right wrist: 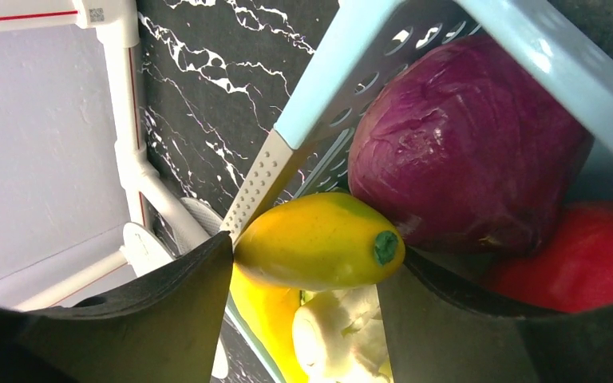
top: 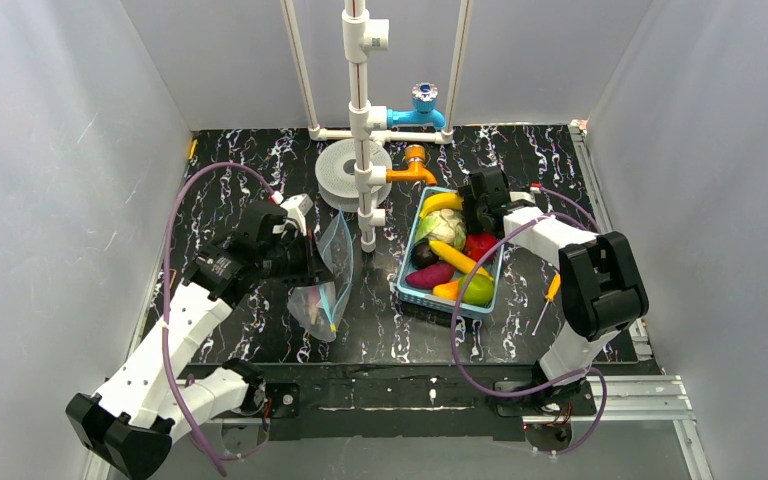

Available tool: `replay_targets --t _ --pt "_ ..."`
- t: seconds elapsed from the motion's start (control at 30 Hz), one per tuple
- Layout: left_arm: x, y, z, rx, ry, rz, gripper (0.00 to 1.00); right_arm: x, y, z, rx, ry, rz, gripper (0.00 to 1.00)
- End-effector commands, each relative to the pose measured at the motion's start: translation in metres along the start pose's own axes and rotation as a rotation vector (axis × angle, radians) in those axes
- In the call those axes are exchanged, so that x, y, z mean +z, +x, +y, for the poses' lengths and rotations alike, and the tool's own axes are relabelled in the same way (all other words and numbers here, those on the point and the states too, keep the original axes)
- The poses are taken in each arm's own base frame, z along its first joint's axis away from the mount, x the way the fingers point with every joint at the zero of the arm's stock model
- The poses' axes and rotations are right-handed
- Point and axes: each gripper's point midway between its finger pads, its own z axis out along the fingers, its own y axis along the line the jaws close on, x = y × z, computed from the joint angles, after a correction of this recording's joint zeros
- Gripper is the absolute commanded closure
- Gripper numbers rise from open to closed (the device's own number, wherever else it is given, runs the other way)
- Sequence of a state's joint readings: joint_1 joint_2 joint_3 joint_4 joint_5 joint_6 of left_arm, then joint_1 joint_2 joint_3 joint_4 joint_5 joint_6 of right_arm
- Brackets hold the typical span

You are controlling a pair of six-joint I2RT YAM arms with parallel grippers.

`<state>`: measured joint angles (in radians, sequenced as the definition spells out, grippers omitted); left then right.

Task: Place the food in the zip-top bag and seal the zipper
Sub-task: Pick up the fake fruit from the zipper food storage bag.

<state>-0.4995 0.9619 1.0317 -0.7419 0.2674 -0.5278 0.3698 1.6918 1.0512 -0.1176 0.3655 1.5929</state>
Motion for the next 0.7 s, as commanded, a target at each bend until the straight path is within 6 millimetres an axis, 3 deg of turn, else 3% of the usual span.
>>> replay_targets --t 0.0,0.27,0.37,0.67 --pt "-0.008 0.0 -0.006 0.037 0.018 0.009 1.0 0.004 -0.01 0.013 0.034 -0.029 -0.076 0.3" --pt "-0.009 0.001 -0.003 0.037 0.006 0.005 1.0 0.0 -0.009 0.021 0.071 -0.083 -0.069 0.52" --pt "-0.009 0.0 -0.003 0.034 0.006 0.002 1.0 -0.007 -0.011 0.025 0.075 -0.093 -0.072 0.68" --pt "-0.006 0.001 -0.003 0.011 0.007 0.008 1.0 -0.04 -0.021 0.047 0.022 -0.161 -0.087 0.78"
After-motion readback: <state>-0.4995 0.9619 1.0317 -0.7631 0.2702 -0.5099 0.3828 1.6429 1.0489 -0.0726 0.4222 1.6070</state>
